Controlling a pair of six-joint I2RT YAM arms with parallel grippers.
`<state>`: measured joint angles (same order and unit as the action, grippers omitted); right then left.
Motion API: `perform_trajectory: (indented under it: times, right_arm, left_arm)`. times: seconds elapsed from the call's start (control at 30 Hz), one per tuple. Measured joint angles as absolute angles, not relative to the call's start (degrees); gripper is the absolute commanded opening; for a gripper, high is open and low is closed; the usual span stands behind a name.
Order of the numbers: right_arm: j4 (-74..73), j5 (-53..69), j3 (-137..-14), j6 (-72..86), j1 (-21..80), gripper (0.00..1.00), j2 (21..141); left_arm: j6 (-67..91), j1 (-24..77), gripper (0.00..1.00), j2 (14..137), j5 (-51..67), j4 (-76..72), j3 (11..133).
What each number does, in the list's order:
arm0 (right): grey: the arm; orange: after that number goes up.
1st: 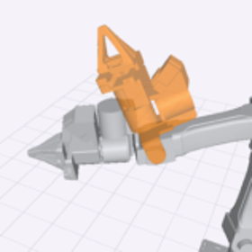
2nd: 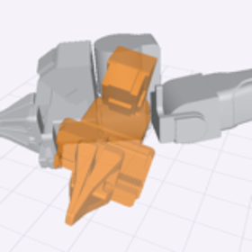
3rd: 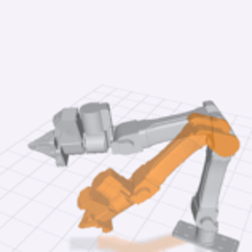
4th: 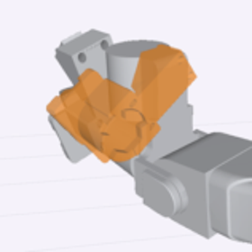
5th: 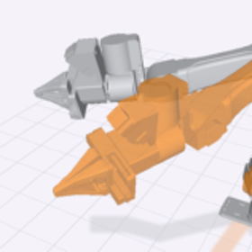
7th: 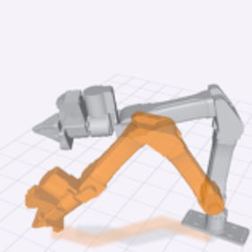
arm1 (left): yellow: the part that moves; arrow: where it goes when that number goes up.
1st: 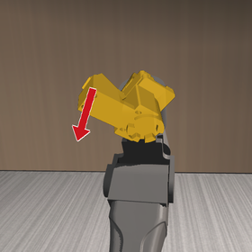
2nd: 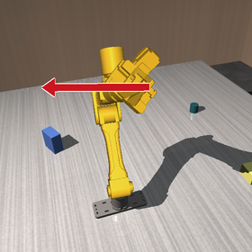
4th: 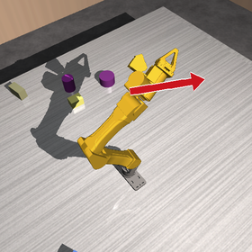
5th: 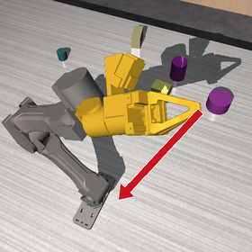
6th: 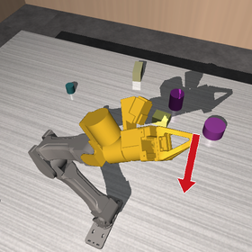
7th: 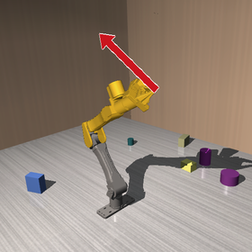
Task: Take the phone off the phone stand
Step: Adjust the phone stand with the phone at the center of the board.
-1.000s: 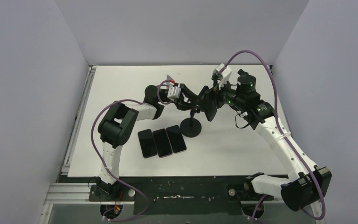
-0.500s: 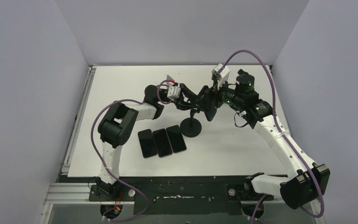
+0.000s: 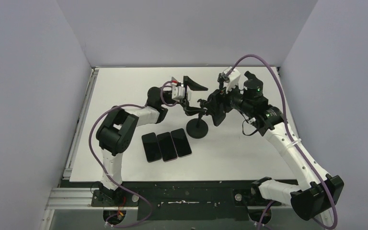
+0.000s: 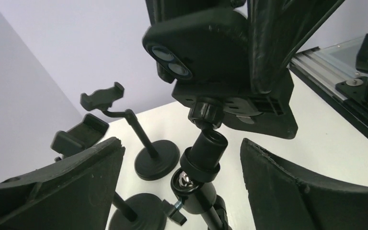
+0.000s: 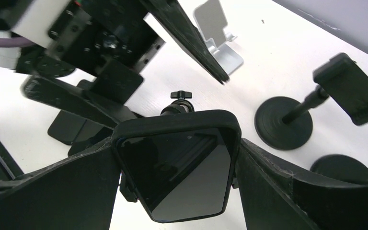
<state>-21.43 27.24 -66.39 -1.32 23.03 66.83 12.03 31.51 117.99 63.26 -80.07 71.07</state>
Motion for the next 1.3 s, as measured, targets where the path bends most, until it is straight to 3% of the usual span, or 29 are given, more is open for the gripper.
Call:
perform_trajectory:
  times: [0.27, 0.63, 0.87, 1.13, 1.3]
  right_arm:
    - [-26.0, 18.1, -67.4, 0.2, 24.5, 0.38, 64.9]
    - [-32.6, 6.8, -70.7, 6.4, 28.0, 0.40, 64.8]
    - [-33.1, -0.2, -70.0, 11.3, 28.7, 0.40, 63.7]
    - [-33.5, -7.0, -69.7, 16.0, 30.9, 0.41, 63.4]
    - [-35.8, -9.2, -71.9, 18.4, 31.6, 0.41, 65.0]
  left_arm:
    - [6.5, 31.5, 0.97, 109.1, 58.0, -75.1, 64.9]
    - [-0.7, 32.5, 0.97, 89.0, 40.3, -63.9, 44.6]
    - [-4.8, 43.8, 0.97, 71.8, 21.6, -49.8, 38.6]
    - [9.4, 45.9, 0.97, 69.7, 0.9, -33.3, 42.8]
    - [19.7, 42.8, 0.97, 69.3, -0.7, -33.9, 40.1]
